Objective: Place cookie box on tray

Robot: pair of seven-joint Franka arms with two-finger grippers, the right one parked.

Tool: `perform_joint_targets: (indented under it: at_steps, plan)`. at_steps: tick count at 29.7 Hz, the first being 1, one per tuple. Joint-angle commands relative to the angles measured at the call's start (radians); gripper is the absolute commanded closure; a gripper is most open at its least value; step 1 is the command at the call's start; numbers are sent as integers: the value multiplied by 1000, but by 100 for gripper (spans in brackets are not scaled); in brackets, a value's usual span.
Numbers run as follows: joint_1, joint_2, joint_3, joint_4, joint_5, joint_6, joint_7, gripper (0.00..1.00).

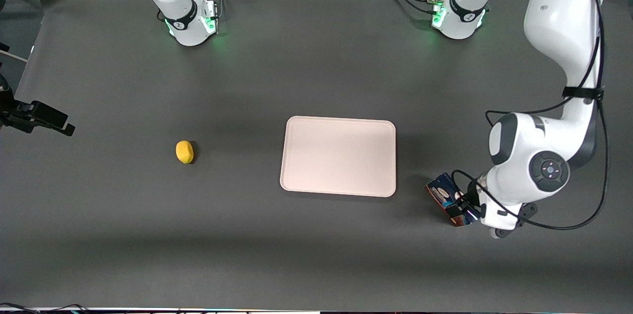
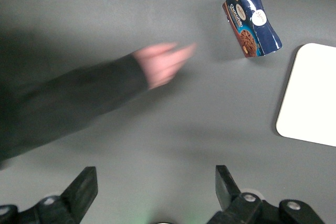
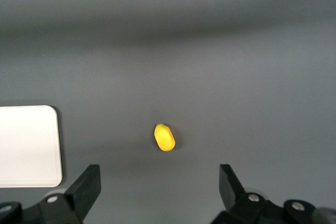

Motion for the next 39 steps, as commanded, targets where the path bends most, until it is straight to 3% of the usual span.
perform_joint_targets:
  at_steps: [1,11,13,16,17,19,31,39]
  plan:
    - [3,24,2,14,18,0,26,0]
    - [3,32,8,-110,19,156,26,2]
    - [3,32,8,-120,19,161,24,22]
    - [3,32,8,-124,19,158,21,73]
    - [3,32,8,-124,19,154,20,85]
    - [3,29,8,-124,19,147,18,100]
    - [0,-8,8,-115,19,132,14,100]
    - [-10,-111,-3,-78,32,-23,15,100]
